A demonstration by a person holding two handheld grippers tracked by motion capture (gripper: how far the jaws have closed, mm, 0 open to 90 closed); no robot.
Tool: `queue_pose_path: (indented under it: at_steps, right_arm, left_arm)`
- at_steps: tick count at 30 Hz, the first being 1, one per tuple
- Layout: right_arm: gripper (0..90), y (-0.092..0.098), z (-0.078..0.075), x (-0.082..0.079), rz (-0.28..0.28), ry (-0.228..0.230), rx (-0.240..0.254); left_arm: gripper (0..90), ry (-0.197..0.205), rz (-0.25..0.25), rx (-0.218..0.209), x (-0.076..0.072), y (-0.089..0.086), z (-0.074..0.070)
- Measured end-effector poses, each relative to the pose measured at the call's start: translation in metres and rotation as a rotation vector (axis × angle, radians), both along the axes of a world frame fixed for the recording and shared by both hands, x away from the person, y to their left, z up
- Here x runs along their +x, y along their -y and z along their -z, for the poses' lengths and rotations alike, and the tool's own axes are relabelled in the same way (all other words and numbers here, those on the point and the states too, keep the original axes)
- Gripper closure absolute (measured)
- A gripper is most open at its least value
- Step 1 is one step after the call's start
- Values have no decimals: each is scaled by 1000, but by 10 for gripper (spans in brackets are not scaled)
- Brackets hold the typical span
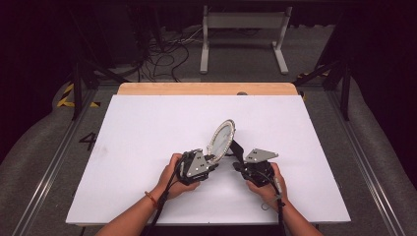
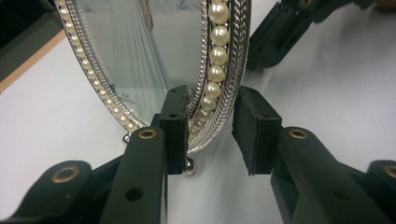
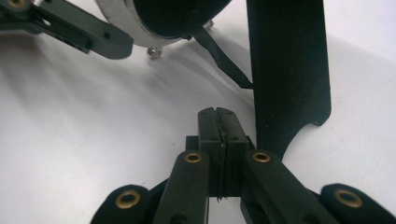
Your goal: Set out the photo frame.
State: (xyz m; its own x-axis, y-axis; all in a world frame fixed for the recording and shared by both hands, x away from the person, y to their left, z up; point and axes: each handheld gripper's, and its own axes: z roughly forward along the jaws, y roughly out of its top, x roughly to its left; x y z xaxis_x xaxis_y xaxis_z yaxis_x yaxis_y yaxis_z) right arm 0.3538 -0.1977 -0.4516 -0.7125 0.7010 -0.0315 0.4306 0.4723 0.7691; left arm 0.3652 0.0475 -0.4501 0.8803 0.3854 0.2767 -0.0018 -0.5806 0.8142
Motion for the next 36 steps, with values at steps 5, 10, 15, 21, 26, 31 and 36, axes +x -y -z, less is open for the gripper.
queue_pose_path:
  at_steps: [5,10,15,21,26,31,36]
  right_arm:
    - [900,4,7,7,29,-4,-7]
    - [900,5,6,7,33,7,-12]
    - [900,6,6,9,36,4,-19]
    - [900,9,6,12,48,5,-20]
    - [900,12,6,16,60,3,-17]
    - [900,14,7,19,72,5,-18]
    - [900,18,9,24,82,-4,-16]
  left_arm:
    - [690,15,10,12,-1,1,-1]
    - [700,24,22,22,-2,4,-2]
    - [702,31,21,32,-3,6,-2]
    - [702,41,17,38,-4,11,-2]
    - [699,27,6,31,-4,15,-3]
    - [695,19,5,17,-4,19,-2]
    - [691,-2,9,5,-2,19,-2]
